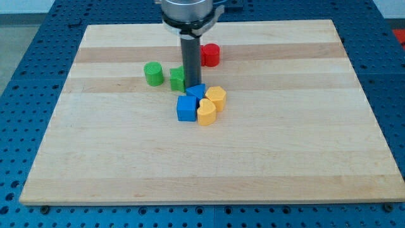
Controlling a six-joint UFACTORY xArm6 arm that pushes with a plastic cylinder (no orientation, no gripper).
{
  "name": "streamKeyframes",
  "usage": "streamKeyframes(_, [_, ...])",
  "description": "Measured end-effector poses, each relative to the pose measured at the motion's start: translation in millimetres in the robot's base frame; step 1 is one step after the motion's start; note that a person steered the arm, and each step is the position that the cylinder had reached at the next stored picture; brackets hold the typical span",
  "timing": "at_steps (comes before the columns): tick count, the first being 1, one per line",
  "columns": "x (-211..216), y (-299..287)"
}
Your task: Nudge the green star up a bit
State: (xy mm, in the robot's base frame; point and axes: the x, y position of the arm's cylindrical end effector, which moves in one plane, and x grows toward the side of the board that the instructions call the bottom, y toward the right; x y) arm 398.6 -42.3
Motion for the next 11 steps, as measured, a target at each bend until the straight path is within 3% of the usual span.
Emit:
streamKeyframes(2, [1.0, -12.2])
streamKeyframes(4, [35.5, -46.6])
streamKeyframes(8, [1.5, -43.9])
streamKeyframes(11, [22.9, -43.4])
